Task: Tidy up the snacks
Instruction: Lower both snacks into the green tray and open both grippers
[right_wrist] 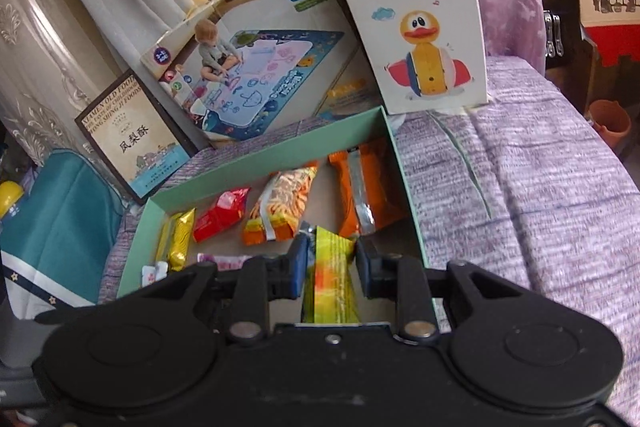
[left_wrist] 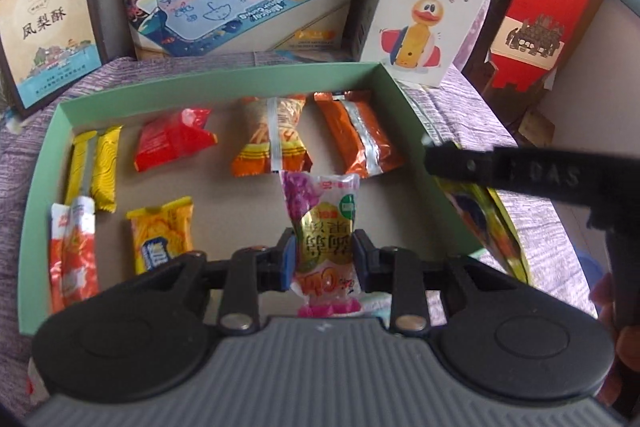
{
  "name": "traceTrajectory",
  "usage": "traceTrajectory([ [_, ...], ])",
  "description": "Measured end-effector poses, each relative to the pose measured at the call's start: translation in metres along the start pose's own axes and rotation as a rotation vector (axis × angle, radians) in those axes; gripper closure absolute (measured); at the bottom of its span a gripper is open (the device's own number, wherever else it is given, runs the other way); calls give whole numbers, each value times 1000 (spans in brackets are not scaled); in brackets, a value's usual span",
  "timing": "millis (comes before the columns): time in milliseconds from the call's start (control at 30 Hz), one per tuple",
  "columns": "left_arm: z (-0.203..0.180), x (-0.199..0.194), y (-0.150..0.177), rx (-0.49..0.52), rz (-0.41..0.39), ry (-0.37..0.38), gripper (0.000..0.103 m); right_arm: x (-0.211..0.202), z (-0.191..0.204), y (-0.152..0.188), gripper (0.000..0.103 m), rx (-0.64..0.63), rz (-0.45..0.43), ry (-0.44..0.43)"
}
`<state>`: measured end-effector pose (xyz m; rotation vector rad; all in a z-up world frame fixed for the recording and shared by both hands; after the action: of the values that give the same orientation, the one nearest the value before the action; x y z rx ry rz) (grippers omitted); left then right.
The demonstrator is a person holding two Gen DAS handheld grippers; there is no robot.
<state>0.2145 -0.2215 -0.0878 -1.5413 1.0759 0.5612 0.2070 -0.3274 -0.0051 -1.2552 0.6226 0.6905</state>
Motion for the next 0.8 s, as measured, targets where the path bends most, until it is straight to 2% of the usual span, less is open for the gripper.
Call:
traceTrajectory([
  [233,-6,39,-5,-13,46,-4,74,41,-12,-9,77,-13,26,41],
  [300,-11,46,-5,-15,58,9,73,42,-14,-7,73,-18,29,54],
  [367,-15,50,-3,-10,61,15,63,36,-15,-6,45,-3,21,44],
  [400,-16,51,-1,-4,65,17,55,31,-16,-7,22,-3,2,45],
  [433,-16,51,1,1,66,15,38,24,-15,-9,9,-6,-22,45],
  [467,-15,49,2,5,54,7,30,19,-15,-11,6,-7,-38,44],
  [500,-14,47,2,10,42,-4,27,13,-15,-13,1,-6,-48,40],
  [567,-11,41,3,8,33,-19,14,5,-15,-14,0,-8,-57,36],
  [733,-4,21,5,0,17,-17,4,-9,-17,-4,0,13,-28,27],
  [800,-1,12,5,0,11,-19,3,-17,-19,5,0,27,-16,29],
])
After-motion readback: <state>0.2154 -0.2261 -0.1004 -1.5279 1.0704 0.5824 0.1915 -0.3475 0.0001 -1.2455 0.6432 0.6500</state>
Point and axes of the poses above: each gripper's, at about its wrist camera, not at the fingertips, and x roughly the way its jaws point, z to its left, y to its underside, the point moved 10 cm from there along x, roughly the way its jaws point, and after that the axes turned 14 degrees about -x, right-handed, at the moved point
